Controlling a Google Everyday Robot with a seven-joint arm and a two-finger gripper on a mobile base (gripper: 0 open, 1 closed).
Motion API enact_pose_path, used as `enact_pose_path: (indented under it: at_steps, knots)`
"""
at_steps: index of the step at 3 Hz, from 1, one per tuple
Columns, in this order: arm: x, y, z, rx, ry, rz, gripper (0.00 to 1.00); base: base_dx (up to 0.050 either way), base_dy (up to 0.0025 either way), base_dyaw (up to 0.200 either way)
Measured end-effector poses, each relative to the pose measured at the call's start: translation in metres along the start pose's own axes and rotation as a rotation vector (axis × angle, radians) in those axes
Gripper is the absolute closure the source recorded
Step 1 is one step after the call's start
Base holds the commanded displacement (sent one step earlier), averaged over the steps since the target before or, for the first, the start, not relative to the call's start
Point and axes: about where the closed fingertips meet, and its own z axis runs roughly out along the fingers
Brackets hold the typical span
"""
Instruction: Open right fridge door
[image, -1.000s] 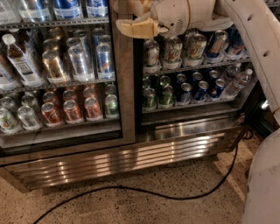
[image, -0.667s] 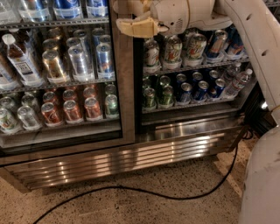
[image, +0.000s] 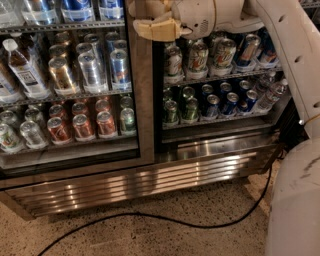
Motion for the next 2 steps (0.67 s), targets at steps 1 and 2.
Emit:
enact_pose_path:
  at_steps: [1,2]
  knots:
    - [-0.0031,-0.0024,0.0041,-0.018,-0.01,0.002,1.0,0.0,0.0,0.0]
    - [-0.0031,-0.0025,0.0041,-0.018,-0.01,0.002,0.81,0.0,0.0,0.0]
